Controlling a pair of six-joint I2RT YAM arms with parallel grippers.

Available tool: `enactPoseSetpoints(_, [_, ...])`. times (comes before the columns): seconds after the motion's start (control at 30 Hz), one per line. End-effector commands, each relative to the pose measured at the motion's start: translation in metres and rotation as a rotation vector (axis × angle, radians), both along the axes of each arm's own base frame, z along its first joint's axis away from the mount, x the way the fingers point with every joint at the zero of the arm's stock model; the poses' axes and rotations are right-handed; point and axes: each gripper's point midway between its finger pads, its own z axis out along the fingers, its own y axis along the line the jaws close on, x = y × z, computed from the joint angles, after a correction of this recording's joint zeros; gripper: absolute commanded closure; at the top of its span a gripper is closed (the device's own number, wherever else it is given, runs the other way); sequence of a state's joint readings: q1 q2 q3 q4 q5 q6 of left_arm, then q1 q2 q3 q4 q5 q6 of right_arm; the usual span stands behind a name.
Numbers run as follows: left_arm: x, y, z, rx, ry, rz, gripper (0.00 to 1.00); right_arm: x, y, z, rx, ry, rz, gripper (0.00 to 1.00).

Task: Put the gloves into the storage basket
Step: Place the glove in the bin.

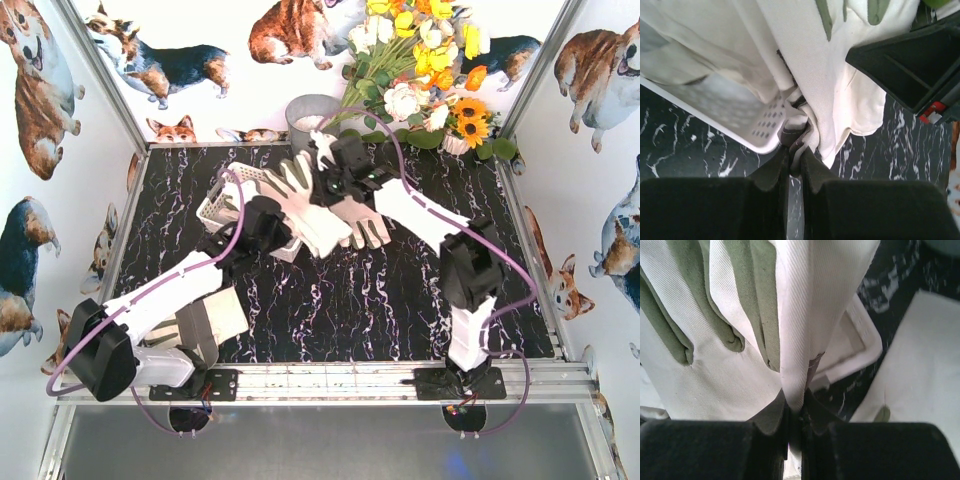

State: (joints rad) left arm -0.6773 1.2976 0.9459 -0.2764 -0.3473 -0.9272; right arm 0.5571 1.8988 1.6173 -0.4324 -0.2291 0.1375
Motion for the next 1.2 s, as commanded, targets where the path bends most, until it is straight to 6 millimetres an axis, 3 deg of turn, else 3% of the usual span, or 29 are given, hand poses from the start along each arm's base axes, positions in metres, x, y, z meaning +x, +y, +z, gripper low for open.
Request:
enactPoseSetpoints(0.0, [0.008,0.012,-0.005,-0.041,0.017,0.015,1.00,0.061,0.034,0.080,0.136,-0.329,0.030,1.00])
enactPoseSetpoints(0.3, [0.021,0.021,-0.018,-0.068,0.051,0.029,1.00,0.099,0.079,0.059,0.171,-0.377,0.119,1.00])
enactPoseSetpoints(0.57, [0.020,0.036,-0.039,-0.051,0.103,0.064,1.00,0.107,0.108,0.049,0.225,-0.421,0.213,1.00])
enactPoseSetpoints(0.93, [0.020,0.043,-0.024,-0.078,0.071,0.085,1.00,0.101,0.135,0.080,0.239,-0.520,0.281,1.00])
enactPoseSetpoints(1.17, [0.020,0.050,-0.017,-0.103,0.053,0.102,1.00,0.105,0.141,0.086,0.251,-0.535,0.287,1.00])
